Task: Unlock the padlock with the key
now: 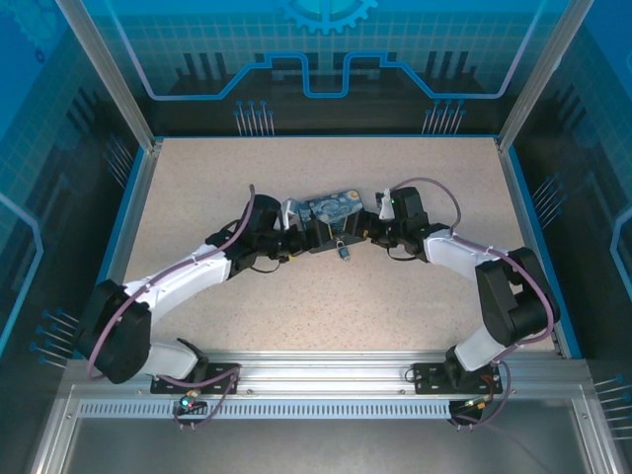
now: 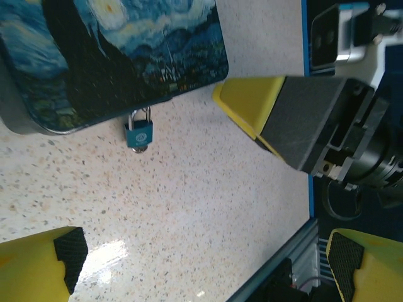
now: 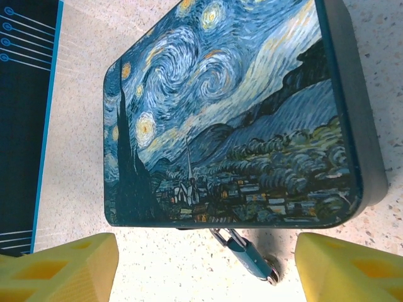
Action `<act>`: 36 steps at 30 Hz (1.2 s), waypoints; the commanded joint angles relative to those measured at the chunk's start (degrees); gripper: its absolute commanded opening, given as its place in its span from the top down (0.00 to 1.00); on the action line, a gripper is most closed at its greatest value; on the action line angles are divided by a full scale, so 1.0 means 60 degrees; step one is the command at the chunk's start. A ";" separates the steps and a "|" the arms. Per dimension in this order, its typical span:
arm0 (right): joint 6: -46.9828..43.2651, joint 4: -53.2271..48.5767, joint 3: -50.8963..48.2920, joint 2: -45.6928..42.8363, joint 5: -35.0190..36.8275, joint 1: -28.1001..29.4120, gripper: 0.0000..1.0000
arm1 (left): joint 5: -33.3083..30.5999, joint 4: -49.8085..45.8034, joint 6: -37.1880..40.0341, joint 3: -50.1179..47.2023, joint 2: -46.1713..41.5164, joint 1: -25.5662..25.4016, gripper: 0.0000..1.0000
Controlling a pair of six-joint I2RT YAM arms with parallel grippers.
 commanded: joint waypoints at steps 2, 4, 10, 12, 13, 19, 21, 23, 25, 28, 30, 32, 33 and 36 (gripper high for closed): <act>-0.0051 -0.0130 -0.0575 -0.0998 -0.0089 -0.0061 0.25 | -0.1103 -0.0375 -0.0052 -0.0282 -0.0811 0.0149 0.01; -0.0014 -0.0195 -0.0895 -0.1547 -0.0062 0.0010 0.25 | -0.1317 -0.0341 -0.0159 -0.0327 -0.1011 0.0214 0.01; -0.0676 -0.1106 -0.1420 -0.2701 0.1024 0.0628 0.25 | -0.1616 -0.0214 -0.0310 -0.0233 -0.1084 0.0293 0.01; -0.0922 -0.1117 -0.1575 -0.2738 0.1518 0.0890 0.26 | -0.1676 -0.0119 -0.0274 -0.0210 -0.1068 0.0353 0.01; -0.1052 -0.1119 -0.1621 -0.2698 0.1764 0.1019 0.26 | -0.1687 -0.0067 -0.0277 -0.0222 -0.1057 0.0399 0.01; -0.1563 -0.1079 -0.1726 -0.1914 0.2870 0.1552 0.29 | -0.1664 0.0415 -0.0362 -0.0345 -0.0999 0.0611 0.01; -0.1665 -0.0846 -0.1768 -0.1614 0.3041 0.1584 0.30 | -0.1677 0.0539 -0.0406 -0.0360 -0.0955 0.0639 0.01; -0.1829 -0.0717 -0.1743 -0.1336 0.3114 0.1598 0.30 | -0.1720 0.0645 -0.0500 -0.0375 -0.0897 0.0645 0.01; -0.2040 -0.0553 -0.1713 -0.1051 0.3056 0.1598 0.32 | -0.1801 0.0742 -0.0544 -0.0385 -0.0893 0.0668 0.01; -0.2333 -0.0373 -0.1504 -0.0603 0.2802 0.1604 0.35 | -0.2104 0.0618 -0.0659 -0.0368 -0.0971 0.0665 0.01; -0.2418 -0.0121 -0.1410 -0.0331 0.2627 0.1609 0.38 | -0.2226 0.0414 -0.0729 -0.0286 -0.1022 0.0682 0.01; -0.2430 0.0111 -0.1334 -0.0069 0.2489 0.1612 0.41 | -0.2215 0.0167 -0.0725 -0.0180 -0.1053 0.0729 0.01; -0.2445 0.0196 -0.1266 0.0077 0.2429 0.1619 0.43 | -0.2165 0.0081 -0.0690 -0.0130 -0.1066 0.0733 0.01; -0.2538 0.0195 -0.1077 0.0411 0.2203 0.1629 0.48 | -0.2023 0.0031 -0.0664 -0.0133 -0.1097 0.0768 0.01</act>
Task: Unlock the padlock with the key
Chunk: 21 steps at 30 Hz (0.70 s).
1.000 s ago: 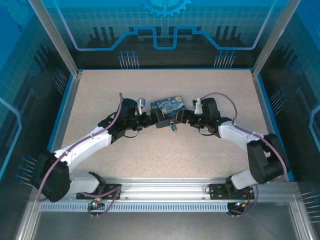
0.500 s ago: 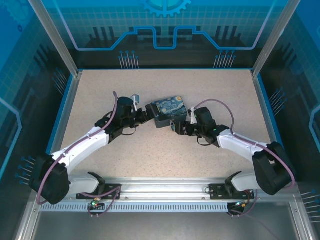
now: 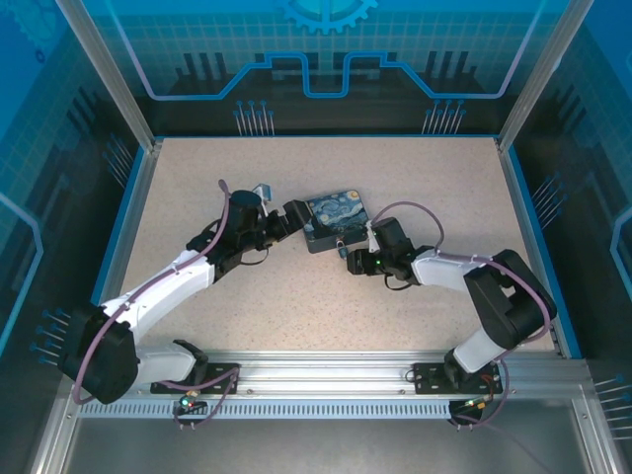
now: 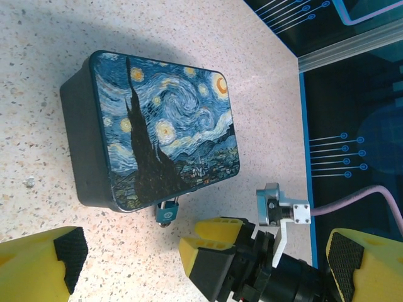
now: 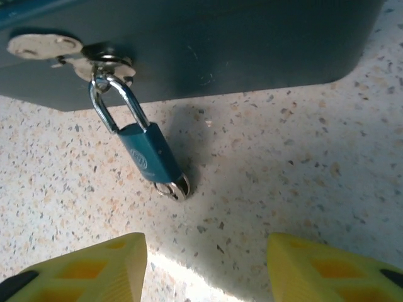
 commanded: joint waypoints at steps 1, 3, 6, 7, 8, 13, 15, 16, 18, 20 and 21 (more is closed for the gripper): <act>-0.0294 0.0325 0.0388 0.0264 -0.0350 0.0130 0.48 | -0.0045 -0.0211 -0.0106 0.0070 -0.0132 0.0114 0.01; -0.0394 0.0342 0.0392 0.0283 -0.0419 0.0159 0.49 | 0.0047 -0.0177 -0.0124 0.0056 -0.0104 0.0132 0.01; -0.0582 0.0337 0.0490 0.0302 -0.0522 0.0167 0.49 | 0.0110 -0.0141 -0.0177 0.0044 -0.0002 0.0139 0.01; -0.0630 0.0323 0.0543 0.0323 -0.0533 0.0158 0.49 | 0.0131 -0.0129 -0.0218 0.0041 0.0046 0.0138 0.01; -0.0669 0.0292 0.0620 0.0367 -0.0519 0.0155 0.49 | 0.0184 -0.0104 -0.0236 0.0054 0.0100 0.0148 0.01; -0.0767 0.0167 0.0955 0.0631 -0.0634 0.0174 0.50 | 0.0455 -0.0170 -0.0239 0.0175 0.0291 0.0152 0.01; -0.0775 0.0159 0.1050 0.0712 -0.0732 0.0182 0.50 | 0.0487 -0.0162 -0.0274 0.0147 0.0315 0.0163 0.01; -0.0788 0.0158 0.1090 0.0748 -0.0785 0.0189 0.51 | 0.0487 -0.0162 -0.0300 0.0138 0.0307 0.0165 0.01; -0.0805 0.0130 0.1216 0.0849 -0.0855 0.0216 0.51 | 0.0487 -0.0160 -0.0332 0.0078 0.0294 0.0165 0.01; -0.0812 0.0091 0.1314 0.0970 -0.0862 0.0240 0.51 | 0.0500 -0.0133 -0.0326 0.0074 0.0293 0.0172 0.01; -0.0806 0.0079 0.1365 0.1041 -0.0870 0.0248 0.51 | 0.0515 -0.0133 -0.0312 0.0084 0.0293 0.0180 0.01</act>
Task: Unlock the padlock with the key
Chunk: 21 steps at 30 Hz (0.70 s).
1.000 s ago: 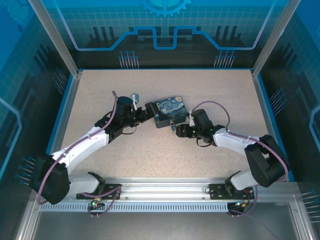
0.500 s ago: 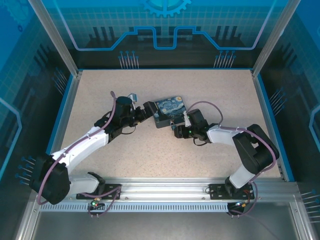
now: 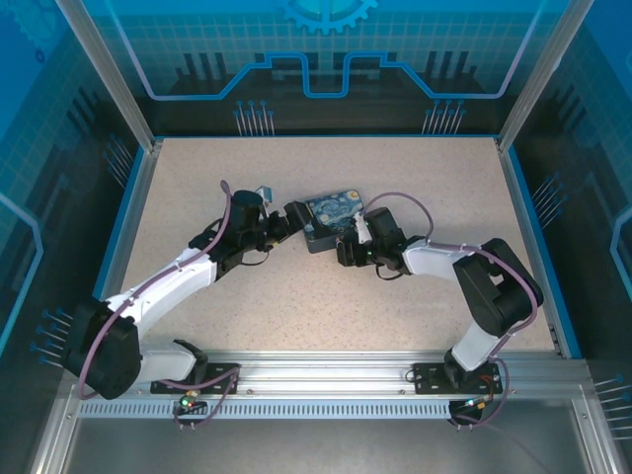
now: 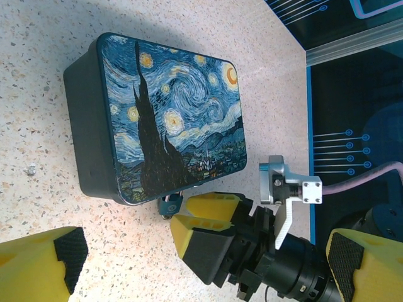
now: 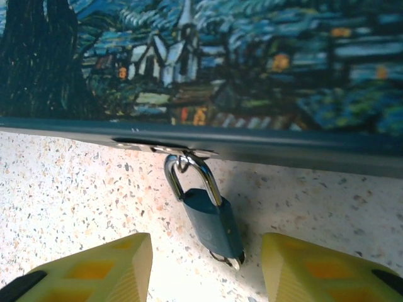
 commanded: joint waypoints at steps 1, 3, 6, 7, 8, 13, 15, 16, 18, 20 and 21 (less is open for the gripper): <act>-0.0160 -0.0107 0.0345 0.0254 -0.0233 0.0165 0.51 | 0.0254 -0.0124 -0.0102 0.0095 0.0038 0.0114 0.01; -0.0151 -0.0123 0.0417 0.0371 -0.0250 0.0182 0.51 | 0.0307 -0.0121 -0.0081 0.0138 0.0059 0.0114 0.01; -0.0146 -0.0137 0.0467 0.0455 -0.0233 0.0214 0.51 | 0.0344 -0.0121 -0.0067 0.0201 0.0068 0.0137 0.01; -0.0155 -0.0143 0.0470 0.0476 -0.0233 0.0215 0.52 | 0.0356 -0.0122 -0.0066 0.0231 0.0071 0.0129 0.01; -0.0160 -0.0151 0.0496 0.0512 -0.0226 0.0215 0.52 | 0.0356 -0.0122 -0.0065 0.0247 0.0067 0.0140 0.01; -0.0160 -0.0201 0.0533 0.0632 -0.0192 0.0227 0.53 | 0.0430 -0.0108 -0.0045 0.0286 0.0104 0.0145 0.01; -0.0160 -0.0192 0.0537 0.0681 -0.0197 0.0230 0.54 | 0.0450 -0.0107 -0.0065 0.0293 0.0111 0.0158 0.01; -0.0160 -0.0183 0.0537 0.0705 -0.0182 0.0240 0.55 | 0.0468 -0.0108 -0.0058 0.0289 0.0111 0.0158 0.01; -0.0167 -0.0172 0.0548 0.0746 -0.0210 0.0243 0.57 | 0.0481 -0.0119 -0.0054 0.0273 0.0111 0.0158 0.01; -0.0153 -0.0166 0.0574 0.0789 -0.0207 0.0251 0.57 | 0.0488 -0.0109 -0.0052 0.0259 0.0112 0.0176 0.01; -0.0148 -0.0166 0.0582 0.0793 -0.0211 0.0259 0.58 | 0.0490 -0.0113 -0.0066 0.0258 0.0109 0.0184 0.01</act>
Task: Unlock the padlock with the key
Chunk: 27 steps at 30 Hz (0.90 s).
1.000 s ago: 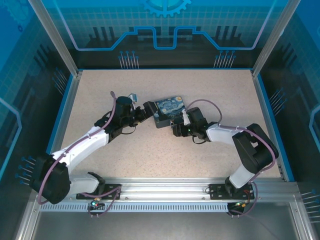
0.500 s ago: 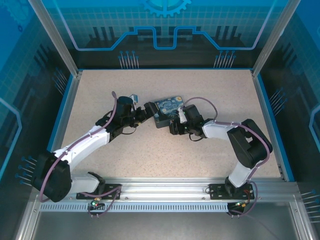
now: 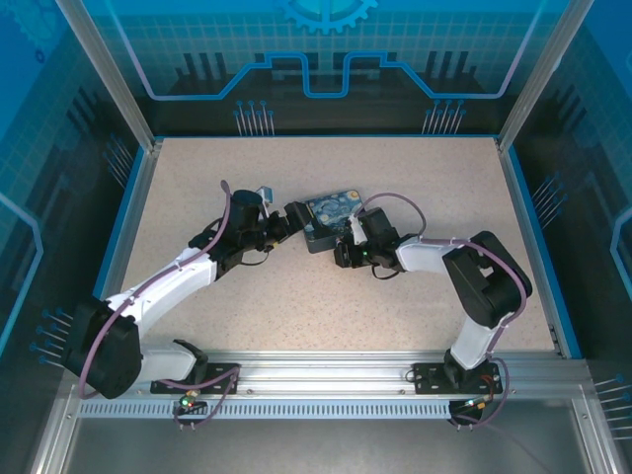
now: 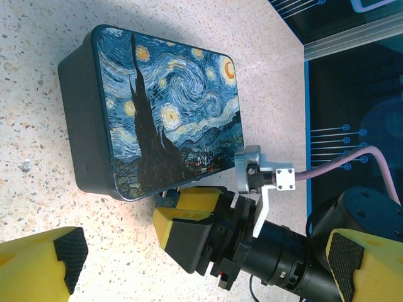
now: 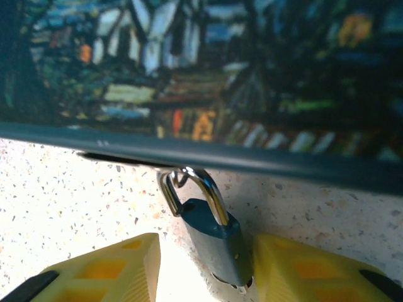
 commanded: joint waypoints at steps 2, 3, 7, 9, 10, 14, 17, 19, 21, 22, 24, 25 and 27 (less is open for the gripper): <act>-0.0134 -0.0082 0.0253 0.0148 -0.0094 0.0157 0.58 | 0.0243 -0.0097 -0.0069 0.0261 0.0078 0.0125 0.01; -0.0136 -0.0086 0.0253 0.0141 -0.0081 0.0157 0.59 | 0.0242 -0.0094 -0.0070 0.0264 0.0078 0.0125 0.01; -0.0133 -0.0093 0.0245 0.0134 -0.0028 0.0154 0.60 | 0.0263 -0.0067 -0.0074 0.0261 0.0093 0.0125 0.01; -0.0146 -0.0115 0.0224 0.0132 -0.0026 0.0157 0.61 | 0.0277 -0.0047 -0.0084 0.0262 0.0093 0.0129 0.01; -0.0138 -0.0115 0.0211 0.0131 -0.0012 0.0154 0.62 | 0.0270 -0.0038 -0.0087 0.0265 0.0095 0.0125 0.01; -0.0153 -0.0101 0.0157 0.0149 -0.0023 0.0164 0.63 | 0.0296 -0.0025 -0.0085 0.0248 0.0124 0.0126 0.01; -0.0141 -0.0064 0.0127 0.0143 -0.0035 0.0164 0.65 | 0.0306 -0.0034 -0.0091 0.0257 0.0129 0.0126 0.01; -0.0146 -0.0066 0.0099 0.0142 -0.0036 0.0157 0.66 | 0.0307 -0.0008 -0.0078 0.0248 0.0137 0.0125 0.01; -0.0153 -0.0056 0.0077 0.0148 -0.0039 0.0164 0.67 | 0.0321 0.0006 -0.0084 0.0245 0.0137 0.0126 0.01; -0.0155 -0.0057 0.0045 0.0138 -0.0028 0.0157 0.68 | 0.0332 0.0010 -0.0084 0.0257 0.0149 0.0129 0.01; -0.0153 -0.0042 0.0019 0.0147 -0.0021 0.0156 0.68 | 0.0340 0.0013 -0.0084 0.0257 0.0159 0.0126 0.01; -0.0157 -0.0028 -0.0011 0.0149 -0.0008 0.0157 0.69 | 0.0341 0.0007 -0.0077 0.0261 0.0151 0.0127 0.01; -0.0139 -0.0010 -0.0026 0.0145 -0.0013 0.0158 0.71 | 0.0344 0.0015 -0.0071 0.0279 0.0144 0.0140 0.01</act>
